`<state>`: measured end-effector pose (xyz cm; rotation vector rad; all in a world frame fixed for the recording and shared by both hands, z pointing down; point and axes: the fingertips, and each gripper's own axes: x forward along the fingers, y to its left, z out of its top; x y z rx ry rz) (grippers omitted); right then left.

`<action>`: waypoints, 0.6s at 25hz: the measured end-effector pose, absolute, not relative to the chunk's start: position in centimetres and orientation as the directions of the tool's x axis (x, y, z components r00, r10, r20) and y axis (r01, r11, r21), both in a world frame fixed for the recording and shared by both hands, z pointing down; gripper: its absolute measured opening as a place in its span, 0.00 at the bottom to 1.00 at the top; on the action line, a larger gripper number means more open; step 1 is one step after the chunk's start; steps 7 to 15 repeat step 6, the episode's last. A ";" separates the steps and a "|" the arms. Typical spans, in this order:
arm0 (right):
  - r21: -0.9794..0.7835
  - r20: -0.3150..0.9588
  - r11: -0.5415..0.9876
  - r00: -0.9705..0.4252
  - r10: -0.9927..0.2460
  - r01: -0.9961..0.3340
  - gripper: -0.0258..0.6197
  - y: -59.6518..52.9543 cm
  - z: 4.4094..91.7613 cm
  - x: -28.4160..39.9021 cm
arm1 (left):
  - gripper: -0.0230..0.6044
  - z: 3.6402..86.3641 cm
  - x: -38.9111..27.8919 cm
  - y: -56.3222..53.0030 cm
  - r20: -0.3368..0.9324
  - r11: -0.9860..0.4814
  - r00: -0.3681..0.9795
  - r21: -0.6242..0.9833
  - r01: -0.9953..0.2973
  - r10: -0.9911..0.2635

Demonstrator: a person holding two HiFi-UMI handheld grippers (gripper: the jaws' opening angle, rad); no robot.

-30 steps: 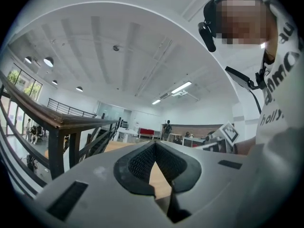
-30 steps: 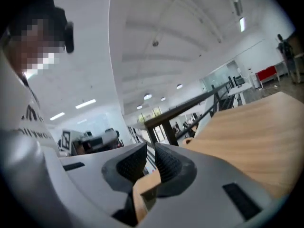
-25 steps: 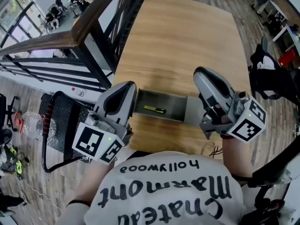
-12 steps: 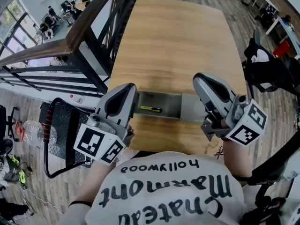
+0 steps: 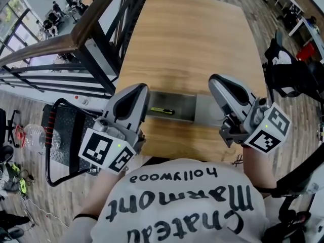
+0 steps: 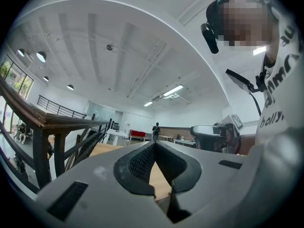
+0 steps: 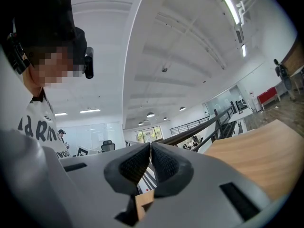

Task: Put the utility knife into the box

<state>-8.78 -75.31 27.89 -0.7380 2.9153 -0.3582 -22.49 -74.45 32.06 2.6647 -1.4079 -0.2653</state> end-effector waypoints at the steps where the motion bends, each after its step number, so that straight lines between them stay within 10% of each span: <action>1: -0.254 -0.051 0.854 -0.876 -0.480 -0.454 0.07 -75.3 27.8 -8.7 | 0.05 32.0 -22.4 -74.4 -0.100 -0.561 0.552 0.184 -0.807 -0.828; 15: -0.264 -0.050 0.852 -0.876 -0.479 -0.451 0.07 -75.0 28.0 -8.1 | 0.05 32.0 -21.9 -74.0 -0.105 -0.560 0.550 0.183 -0.808 -0.828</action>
